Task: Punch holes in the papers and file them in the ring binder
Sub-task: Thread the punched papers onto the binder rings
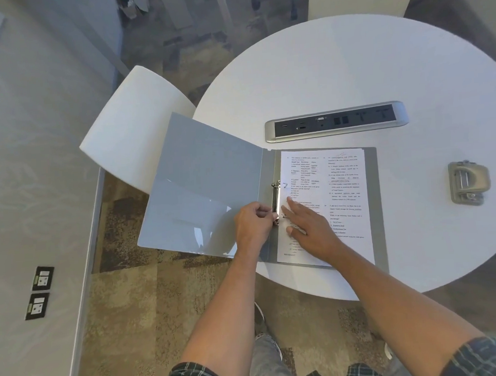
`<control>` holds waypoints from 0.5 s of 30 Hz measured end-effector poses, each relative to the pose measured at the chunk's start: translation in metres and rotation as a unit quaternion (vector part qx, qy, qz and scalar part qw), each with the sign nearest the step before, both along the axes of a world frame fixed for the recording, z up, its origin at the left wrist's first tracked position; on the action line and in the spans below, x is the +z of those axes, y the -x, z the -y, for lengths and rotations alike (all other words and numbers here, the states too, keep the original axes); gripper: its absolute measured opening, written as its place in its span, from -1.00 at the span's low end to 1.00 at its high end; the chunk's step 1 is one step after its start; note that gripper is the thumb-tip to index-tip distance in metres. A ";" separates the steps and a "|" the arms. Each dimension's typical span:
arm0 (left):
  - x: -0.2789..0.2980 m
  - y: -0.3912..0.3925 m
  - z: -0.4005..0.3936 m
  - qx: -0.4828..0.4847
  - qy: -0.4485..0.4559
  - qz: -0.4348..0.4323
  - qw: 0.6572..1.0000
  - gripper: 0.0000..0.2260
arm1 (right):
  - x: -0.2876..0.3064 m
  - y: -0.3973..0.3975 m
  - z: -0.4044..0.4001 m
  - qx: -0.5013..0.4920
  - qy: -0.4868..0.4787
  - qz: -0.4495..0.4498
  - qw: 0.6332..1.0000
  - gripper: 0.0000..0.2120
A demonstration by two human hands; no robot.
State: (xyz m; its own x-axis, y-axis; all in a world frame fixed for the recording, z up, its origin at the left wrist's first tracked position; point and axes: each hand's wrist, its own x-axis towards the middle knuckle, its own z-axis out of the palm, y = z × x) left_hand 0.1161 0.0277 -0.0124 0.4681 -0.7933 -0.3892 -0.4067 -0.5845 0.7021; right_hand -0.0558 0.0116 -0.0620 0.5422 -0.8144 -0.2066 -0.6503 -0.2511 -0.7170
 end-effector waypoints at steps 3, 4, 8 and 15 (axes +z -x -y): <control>-0.001 -0.003 -0.002 0.008 -0.006 -0.025 1.000 -0.91 | -0.001 0.001 -0.004 0.036 0.013 -0.058 0.998 -0.40; -0.001 -0.004 -0.003 0.012 -0.007 -0.039 0.999 -0.91 | -0.001 0.001 -0.006 0.047 0.019 -0.073 0.996 -0.38; -0.003 -0.006 -0.007 0.021 -0.009 -0.081 0.996 -0.86 | -0.001 0.002 -0.010 0.076 0.041 -0.118 0.989 -0.31; -0.005 -0.004 -0.018 0.042 0.016 -0.123 0.991 -0.77 | -0.001 0.000 -0.007 0.095 0.039 -0.145 0.984 -0.25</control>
